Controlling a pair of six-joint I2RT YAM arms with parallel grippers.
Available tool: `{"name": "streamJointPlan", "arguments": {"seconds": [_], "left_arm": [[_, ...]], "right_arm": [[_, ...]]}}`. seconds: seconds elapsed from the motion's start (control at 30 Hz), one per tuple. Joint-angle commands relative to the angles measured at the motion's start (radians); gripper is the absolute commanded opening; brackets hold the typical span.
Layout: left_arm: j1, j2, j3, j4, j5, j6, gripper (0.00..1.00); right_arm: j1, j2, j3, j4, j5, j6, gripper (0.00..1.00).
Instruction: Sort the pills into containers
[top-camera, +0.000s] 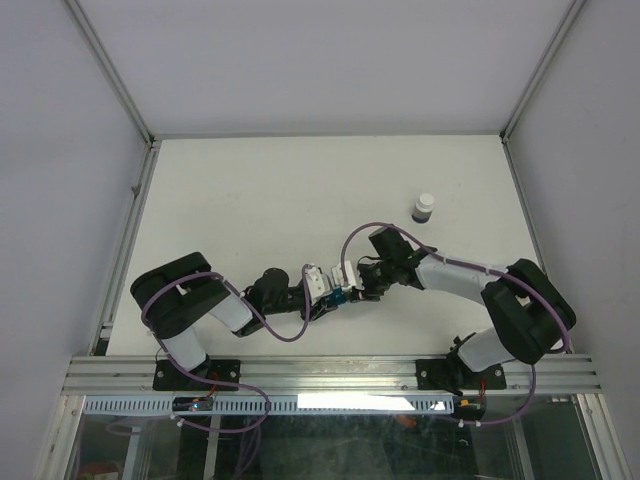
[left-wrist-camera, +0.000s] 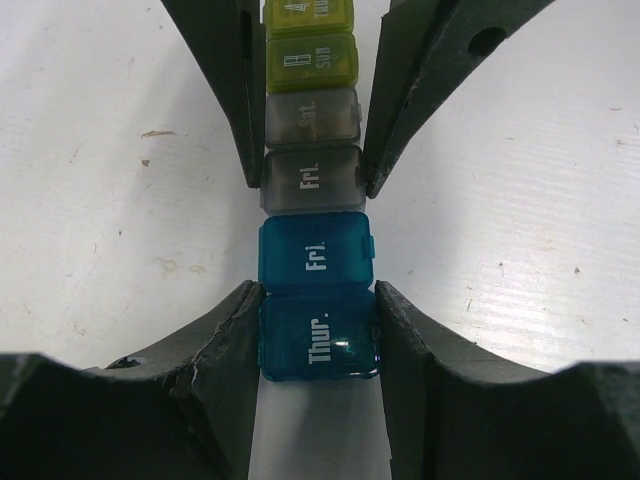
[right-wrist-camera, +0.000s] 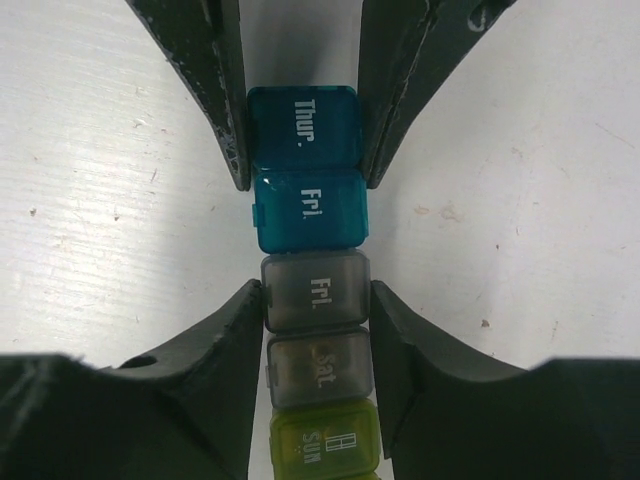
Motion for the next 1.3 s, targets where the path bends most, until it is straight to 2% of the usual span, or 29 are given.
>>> {"name": "streamJointPlan", "arguments": {"seconds": [0.0, 0.1, 0.2, 0.53, 0.73, 0.93, 1.17, 1.27], "left_arm": [[0.002, 0.002, 0.027, 0.027, 0.072, 0.014, 0.21], [0.006, -0.003, 0.028, 0.016, 0.087, 0.019, 0.12], [0.007, -0.012, 0.028, -0.001, 0.1, 0.029, 0.06], [0.007, -0.036, 0.031, -0.049, 0.105, 0.053, 0.02], [0.007, -0.042, 0.036, -0.073, 0.119, 0.062, 0.01], [0.006, -0.046, 0.039, -0.088, 0.128, 0.061, 0.01], [0.006, -0.049, 0.048, -0.108, 0.134, 0.058, 0.01], [0.006, -0.054, 0.049, -0.114, 0.133, 0.055, 0.01]], "right_arm": [[0.006, 0.011, 0.071, -0.034, -0.049, 0.019, 0.39], [0.006, 0.014, 0.087, -0.068, -0.064, 0.022, 0.3], [0.005, 0.017, 0.109, -0.106, -0.078, 0.027, 0.27], [-0.012, 0.045, 0.172, -0.2, -0.117, 0.063, 0.26], [-0.022, 0.072, 0.187, -0.213, -0.106, 0.089, 0.34], [-0.043, 0.048, 0.187, -0.175, -0.097, 0.152, 0.49], [-0.075, 0.006, 0.182, -0.147, -0.111, 0.204, 0.57], [-0.08, -0.004, 0.179, -0.125, -0.101, 0.235, 0.57]]}}
